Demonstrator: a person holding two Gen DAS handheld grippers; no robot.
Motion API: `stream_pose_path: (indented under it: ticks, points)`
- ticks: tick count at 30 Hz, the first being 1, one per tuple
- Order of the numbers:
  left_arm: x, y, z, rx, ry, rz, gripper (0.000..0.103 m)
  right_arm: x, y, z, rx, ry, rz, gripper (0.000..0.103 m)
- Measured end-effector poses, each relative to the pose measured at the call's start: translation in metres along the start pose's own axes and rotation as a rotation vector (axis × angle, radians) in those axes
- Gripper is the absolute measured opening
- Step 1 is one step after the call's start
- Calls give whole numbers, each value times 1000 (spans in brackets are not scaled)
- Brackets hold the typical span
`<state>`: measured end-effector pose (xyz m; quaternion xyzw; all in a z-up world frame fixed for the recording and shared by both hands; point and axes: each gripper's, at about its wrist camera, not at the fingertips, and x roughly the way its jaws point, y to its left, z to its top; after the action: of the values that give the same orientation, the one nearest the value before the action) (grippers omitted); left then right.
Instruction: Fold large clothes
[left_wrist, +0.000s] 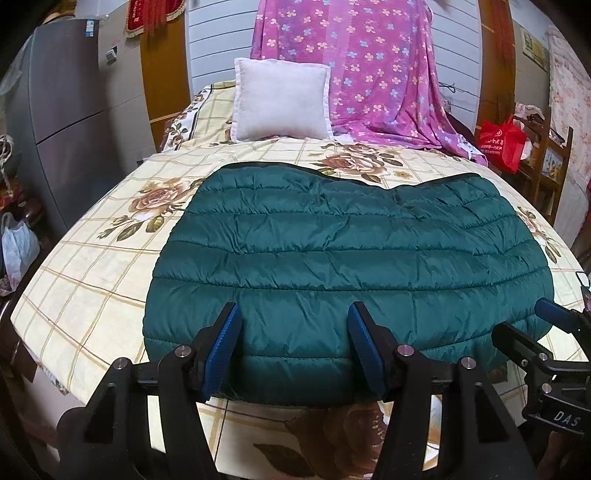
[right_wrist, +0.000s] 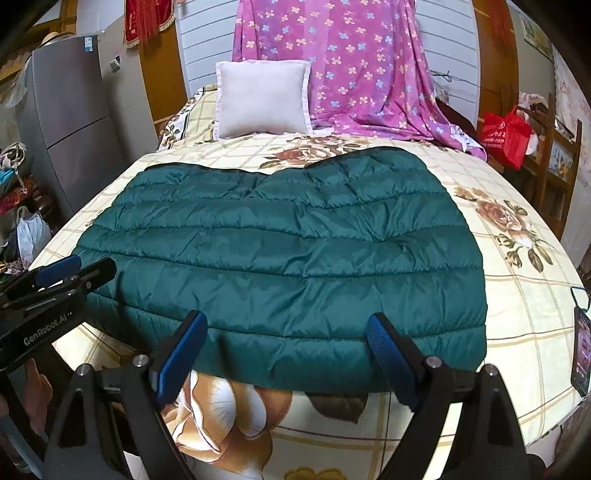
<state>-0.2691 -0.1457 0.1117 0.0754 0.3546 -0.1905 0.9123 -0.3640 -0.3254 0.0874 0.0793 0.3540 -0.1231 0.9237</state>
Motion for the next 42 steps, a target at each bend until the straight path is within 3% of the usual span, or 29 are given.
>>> stream_pose_path:
  ticks: [42]
  points:
    - [0,-3,-5,-1,4,-9,40,7,1,-1,5,21,15,91]
